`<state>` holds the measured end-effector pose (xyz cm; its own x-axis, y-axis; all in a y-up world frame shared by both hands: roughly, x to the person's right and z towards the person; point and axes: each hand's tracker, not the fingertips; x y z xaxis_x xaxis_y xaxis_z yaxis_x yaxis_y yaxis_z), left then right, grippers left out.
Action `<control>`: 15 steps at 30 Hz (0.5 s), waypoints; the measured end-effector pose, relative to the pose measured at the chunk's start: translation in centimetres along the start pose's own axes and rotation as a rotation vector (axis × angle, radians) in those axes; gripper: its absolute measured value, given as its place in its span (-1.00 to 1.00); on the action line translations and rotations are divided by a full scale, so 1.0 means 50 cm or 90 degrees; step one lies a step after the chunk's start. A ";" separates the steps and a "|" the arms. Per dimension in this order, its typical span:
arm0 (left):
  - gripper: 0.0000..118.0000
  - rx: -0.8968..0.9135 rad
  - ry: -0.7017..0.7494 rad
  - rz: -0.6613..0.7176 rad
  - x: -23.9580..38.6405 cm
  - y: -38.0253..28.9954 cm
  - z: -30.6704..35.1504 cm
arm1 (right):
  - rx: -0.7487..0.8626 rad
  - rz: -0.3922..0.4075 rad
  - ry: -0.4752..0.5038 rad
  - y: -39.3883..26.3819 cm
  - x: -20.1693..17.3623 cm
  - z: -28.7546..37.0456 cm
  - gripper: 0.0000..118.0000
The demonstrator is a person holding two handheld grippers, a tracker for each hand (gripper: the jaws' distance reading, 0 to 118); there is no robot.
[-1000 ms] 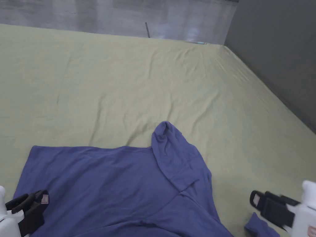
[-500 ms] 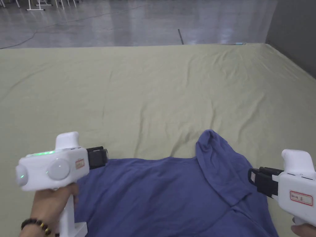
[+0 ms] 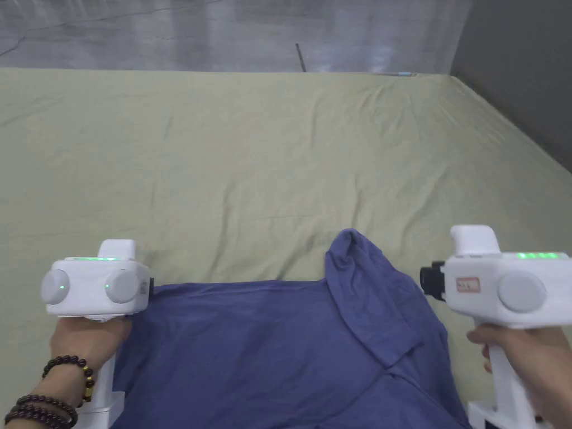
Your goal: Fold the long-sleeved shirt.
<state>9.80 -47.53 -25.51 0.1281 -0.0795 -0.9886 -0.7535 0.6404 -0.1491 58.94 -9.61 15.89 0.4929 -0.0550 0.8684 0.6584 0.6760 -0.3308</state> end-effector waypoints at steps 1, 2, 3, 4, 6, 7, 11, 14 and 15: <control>-0.99 -0.062 0.042 0.031 -0.069 -0.081 0.004 | -0.004 -0.003 -0.002 0.021 0.007 -0.012 -0.95; -0.99 -0.045 0.038 0.025 -0.068 -0.051 0.009 | -0.012 -0.010 0.000 0.045 0.018 -0.030 -0.95; -0.99 -0.041 0.035 0.021 -0.067 -0.040 0.013 | -0.026 -0.017 0.000 0.066 0.026 -0.050 -0.95; -0.99 -0.040 0.031 0.021 -0.063 -0.035 0.017 | -0.044 -0.017 -0.003 0.080 0.028 -0.064 -0.95; -0.99 -0.034 0.017 0.028 -0.043 -0.015 0.019 | -0.077 -0.018 -0.006 0.100 0.041 -0.116 -0.52; -0.99 -0.031 0.016 0.029 -0.042 -0.010 0.020 | -0.092 -0.020 -0.013 0.103 0.045 -0.140 -0.21; -0.99 -0.032 0.013 0.023 -0.047 -0.007 0.020 | -0.172 -0.008 -0.030 0.093 0.053 -0.240 0.04; -0.99 -0.035 0.009 0.022 -0.049 -0.010 0.017 | -0.187 0.009 -0.051 0.080 0.040 -0.282 0.04; -0.99 -0.036 0.009 0.021 -0.048 -0.011 0.015 | -0.195 0.008 -0.052 0.077 0.038 -0.292 0.04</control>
<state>10.43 -47.12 -23.05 0.0936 -0.0695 -0.9932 -0.7927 0.5984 -0.1166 70.72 -17.84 10.85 0.4633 0.0197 0.8860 0.7992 0.4227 -0.4273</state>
